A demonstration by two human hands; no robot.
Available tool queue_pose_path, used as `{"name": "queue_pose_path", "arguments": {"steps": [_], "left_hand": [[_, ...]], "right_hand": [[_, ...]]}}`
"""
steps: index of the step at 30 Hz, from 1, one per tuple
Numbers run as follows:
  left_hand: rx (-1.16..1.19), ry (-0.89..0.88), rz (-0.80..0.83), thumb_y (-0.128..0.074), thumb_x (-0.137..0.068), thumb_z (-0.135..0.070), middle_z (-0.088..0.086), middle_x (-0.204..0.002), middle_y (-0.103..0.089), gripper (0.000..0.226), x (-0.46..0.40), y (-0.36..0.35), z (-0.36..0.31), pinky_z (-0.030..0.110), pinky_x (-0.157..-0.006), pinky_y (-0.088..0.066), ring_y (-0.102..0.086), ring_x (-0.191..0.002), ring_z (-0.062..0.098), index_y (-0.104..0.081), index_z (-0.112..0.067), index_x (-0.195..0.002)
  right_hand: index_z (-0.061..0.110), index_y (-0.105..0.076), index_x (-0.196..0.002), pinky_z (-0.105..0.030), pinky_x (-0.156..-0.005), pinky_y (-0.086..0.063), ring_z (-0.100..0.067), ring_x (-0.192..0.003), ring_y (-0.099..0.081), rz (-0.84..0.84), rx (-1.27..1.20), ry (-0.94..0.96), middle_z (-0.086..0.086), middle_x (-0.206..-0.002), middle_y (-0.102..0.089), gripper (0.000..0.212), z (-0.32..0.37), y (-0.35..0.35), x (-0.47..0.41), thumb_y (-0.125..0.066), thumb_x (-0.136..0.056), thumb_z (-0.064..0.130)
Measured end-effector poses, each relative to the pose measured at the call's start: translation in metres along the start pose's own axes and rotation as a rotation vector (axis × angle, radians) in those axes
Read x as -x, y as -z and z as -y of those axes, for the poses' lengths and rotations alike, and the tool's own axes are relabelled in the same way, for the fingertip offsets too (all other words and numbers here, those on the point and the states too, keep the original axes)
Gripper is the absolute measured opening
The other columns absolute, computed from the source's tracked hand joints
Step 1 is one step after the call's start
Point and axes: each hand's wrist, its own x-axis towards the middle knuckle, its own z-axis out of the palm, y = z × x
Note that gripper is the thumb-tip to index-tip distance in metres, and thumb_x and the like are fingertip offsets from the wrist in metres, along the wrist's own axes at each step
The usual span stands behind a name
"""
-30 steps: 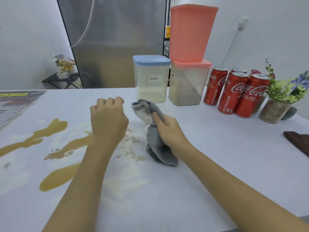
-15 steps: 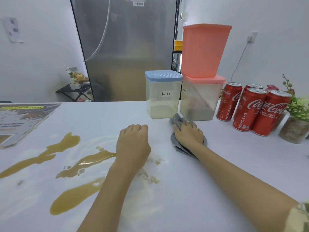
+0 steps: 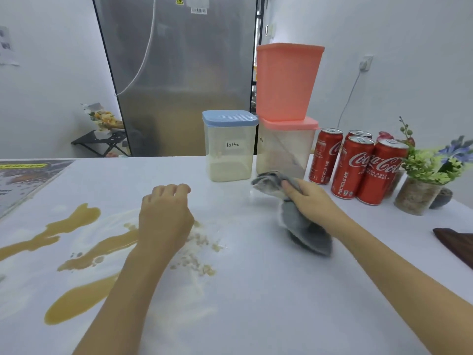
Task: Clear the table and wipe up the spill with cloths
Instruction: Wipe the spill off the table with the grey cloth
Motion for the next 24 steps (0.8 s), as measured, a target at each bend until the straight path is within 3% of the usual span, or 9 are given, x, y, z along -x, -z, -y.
{"name": "queue_pose_path", "arguments": {"steps": [2, 4, 10, 12, 14, 18, 22, 24], "left_hand": [[-0.031, -0.028, -0.004, -0.047, -0.065, 0.009, 0.011, -0.078, -0.067, 0.036, 0.001, -0.001, -0.002, 0.039, -0.062, -0.045, -0.061, -0.076, 0.036, -0.067, -0.004, -0.092], [-0.024, -0.041, -0.002, -0.051, -0.067, 0.012, 0.012, -0.081, -0.067, 0.035, 0.001, -0.004, -0.003, 0.040, -0.066, -0.045, -0.060, -0.080, 0.036, -0.067, -0.004, -0.095], [-0.032, -0.096, -0.055, -0.038, -0.065, 0.002, 0.013, -0.079, -0.067, 0.041, -0.001, -0.002, -0.004, 0.041, -0.066, -0.047, -0.061, -0.078, 0.037, -0.067, -0.003, -0.094], [-0.028, -0.101, -0.045, -0.038, -0.067, 0.000, 0.015, -0.082, -0.068, 0.041, -0.002, -0.002, -0.003, 0.042, -0.067, -0.046, -0.061, -0.080, 0.039, -0.067, -0.002, -0.095], [-0.020, -0.102, -0.008, -0.035, -0.069, -0.004, 0.017, -0.088, -0.068, 0.043, 0.000, -0.001, -0.001, 0.044, -0.070, -0.045, -0.059, -0.086, 0.040, -0.066, -0.003, -0.099], [0.040, -0.057, 0.107, -0.028, -0.080, -0.007, 0.011, -0.110, -0.064, 0.048, 0.005, 0.004, -0.003, 0.041, -0.083, -0.038, -0.051, -0.106, 0.035, -0.058, -0.009, -0.117], [0.120, -0.051, 0.334, -0.035, -0.087, -0.004, 0.004, -0.130, -0.052, 0.049, 0.010, 0.011, -0.011, 0.037, -0.095, -0.032, -0.040, -0.122, 0.028, -0.043, -0.017, -0.134], [0.160, -0.089, 0.358, -0.034, -0.087, -0.004, 0.003, -0.132, -0.050, 0.051, 0.016, 0.017, -0.005, 0.036, -0.098, -0.030, -0.038, -0.124, 0.027, -0.041, -0.019, -0.135]], "right_hand": [[0.017, -0.049, -0.128, -0.038, -0.092, -0.041, -0.026, -0.111, -0.054, -0.007, 0.261, -0.147, -0.005, -0.118, -0.059, 0.042, -0.028, 0.008, -0.004, -0.033, -0.100, 0.042], [0.014, -0.039, -0.134, -0.041, -0.098, -0.035, -0.029, -0.122, -0.046, -0.025, 0.489, -0.138, -0.007, -0.128, -0.051, 0.043, -0.044, -0.005, -0.006, -0.028, -0.100, 0.038], [0.016, -0.033, -0.143, -0.035, -0.106, -0.026, -0.021, -0.134, -0.033, 0.007, 0.452, 0.123, -0.004, -0.146, -0.039, 0.047, 0.012, -0.085, 0.010, -0.027, -0.101, 0.035], [0.016, -0.042, -0.138, -0.035, -0.103, -0.028, -0.022, -0.132, -0.036, 0.068, 0.387, 0.182, -0.003, -0.141, -0.045, 0.043, 0.033, -0.106, 0.022, -0.028, -0.102, 0.036], [0.014, -0.055, -0.119, -0.038, -0.093, -0.033, -0.027, -0.120, -0.046, 0.119, 0.250, 0.135, -0.008, -0.125, -0.057, 0.039, 0.044, -0.113, 0.031, -0.030, -0.102, 0.037], [0.018, -0.054, -0.078, -0.035, -0.078, -0.042, -0.026, -0.092, -0.057, 0.081, -0.328, -0.030, -0.007, -0.089, -0.061, 0.035, 0.052, -0.079, 0.040, -0.038, -0.100, 0.039], [0.022, -0.055, -0.075, -0.024, -0.072, -0.043, -0.013, -0.078, -0.057, -0.107, -0.169, -0.005, 0.001, -0.081, -0.062, 0.036, 0.042, -0.027, 0.062, -0.039, -0.098, 0.044], [0.020, -0.060, -0.088, -0.010, -0.070, -0.039, -0.014, -0.085, -0.058, -0.035, 0.094, -0.025, 0.005, -0.091, -0.064, 0.035, 0.022, -0.017, 0.077, -0.036, -0.098, 0.044]]}}
